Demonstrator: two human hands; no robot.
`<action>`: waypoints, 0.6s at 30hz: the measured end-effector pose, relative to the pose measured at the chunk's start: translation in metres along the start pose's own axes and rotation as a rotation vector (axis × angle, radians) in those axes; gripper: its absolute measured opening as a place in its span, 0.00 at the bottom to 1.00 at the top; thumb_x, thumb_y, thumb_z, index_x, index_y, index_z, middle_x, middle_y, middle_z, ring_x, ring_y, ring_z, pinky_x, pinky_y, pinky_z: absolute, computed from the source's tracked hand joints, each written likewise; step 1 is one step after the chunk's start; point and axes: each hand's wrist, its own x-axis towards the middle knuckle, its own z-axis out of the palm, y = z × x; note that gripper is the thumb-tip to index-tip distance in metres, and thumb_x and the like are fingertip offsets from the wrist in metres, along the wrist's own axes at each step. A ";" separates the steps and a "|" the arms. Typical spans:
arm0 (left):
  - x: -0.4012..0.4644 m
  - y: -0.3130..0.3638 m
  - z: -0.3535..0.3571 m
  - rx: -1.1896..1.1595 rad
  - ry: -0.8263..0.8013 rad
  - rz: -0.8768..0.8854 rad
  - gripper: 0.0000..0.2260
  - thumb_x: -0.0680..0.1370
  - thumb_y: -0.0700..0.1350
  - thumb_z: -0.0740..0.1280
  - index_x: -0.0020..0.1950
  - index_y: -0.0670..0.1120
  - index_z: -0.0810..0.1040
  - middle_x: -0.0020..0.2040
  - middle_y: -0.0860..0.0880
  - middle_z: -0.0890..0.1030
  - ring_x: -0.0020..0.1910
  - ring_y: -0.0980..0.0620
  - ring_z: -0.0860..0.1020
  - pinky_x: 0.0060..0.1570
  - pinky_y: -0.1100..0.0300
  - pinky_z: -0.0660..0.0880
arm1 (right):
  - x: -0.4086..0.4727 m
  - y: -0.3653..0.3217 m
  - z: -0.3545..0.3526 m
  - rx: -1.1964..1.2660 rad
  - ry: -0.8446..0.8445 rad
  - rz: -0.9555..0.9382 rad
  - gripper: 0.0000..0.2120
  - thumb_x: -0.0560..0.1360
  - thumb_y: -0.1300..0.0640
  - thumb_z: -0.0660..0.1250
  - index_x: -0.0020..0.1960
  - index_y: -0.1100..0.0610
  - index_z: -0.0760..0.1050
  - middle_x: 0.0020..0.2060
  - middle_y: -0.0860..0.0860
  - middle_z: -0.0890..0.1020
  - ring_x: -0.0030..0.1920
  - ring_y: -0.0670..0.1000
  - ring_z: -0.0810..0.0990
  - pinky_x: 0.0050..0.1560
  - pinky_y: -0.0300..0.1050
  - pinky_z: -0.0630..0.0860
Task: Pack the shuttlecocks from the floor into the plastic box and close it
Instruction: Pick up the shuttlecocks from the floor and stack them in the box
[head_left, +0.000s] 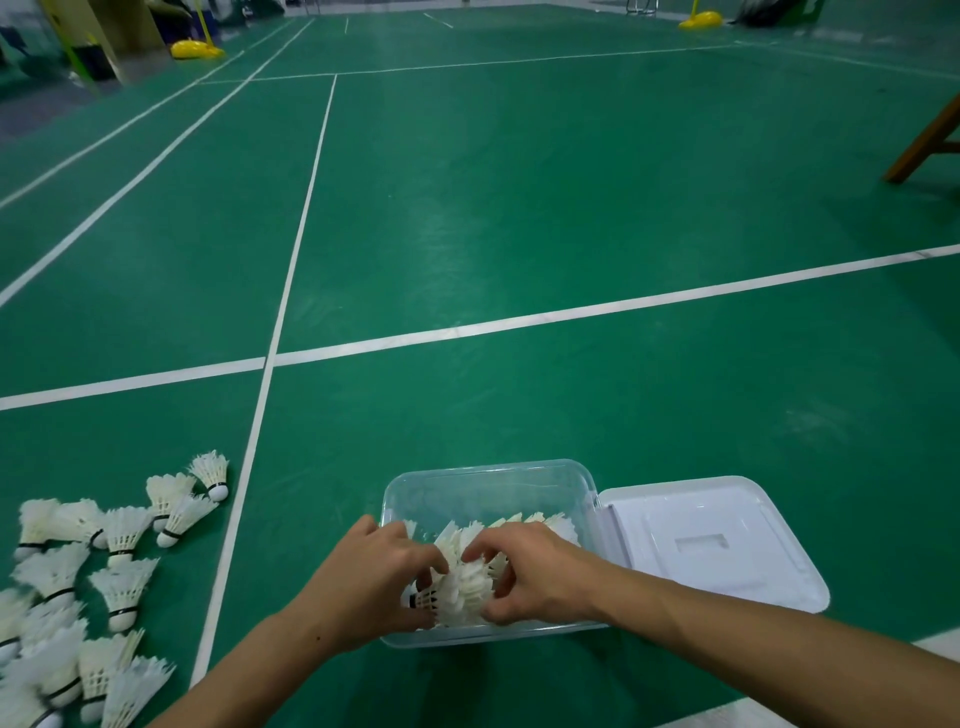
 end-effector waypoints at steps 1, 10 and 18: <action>0.001 0.001 -0.001 0.006 -0.033 -0.012 0.22 0.71 0.66 0.74 0.62 0.62 0.79 0.51 0.63 0.84 0.50 0.56 0.75 0.48 0.55 0.66 | 0.002 0.000 0.000 0.009 -0.012 0.013 0.29 0.73 0.56 0.79 0.73 0.54 0.76 0.59 0.51 0.82 0.50 0.51 0.85 0.53 0.44 0.83; 0.012 0.005 -0.006 0.098 -0.184 -0.065 0.22 0.74 0.62 0.75 0.66 0.60 0.79 0.55 0.58 0.84 0.55 0.54 0.77 0.56 0.56 0.65 | 0.015 0.007 0.009 -0.039 -0.007 0.025 0.31 0.71 0.56 0.83 0.71 0.53 0.76 0.63 0.52 0.80 0.56 0.53 0.81 0.57 0.44 0.79; 0.012 -0.009 0.007 0.103 -0.133 -0.014 0.22 0.68 0.64 0.77 0.59 0.61 0.81 0.45 0.63 0.86 0.48 0.55 0.78 0.46 0.55 0.64 | 0.017 0.015 0.010 -0.105 0.004 -0.021 0.28 0.71 0.51 0.82 0.68 0.52 0.78 0.60 0.52 0.76 0.57 0.52 0.76 0.60 0.46 0.77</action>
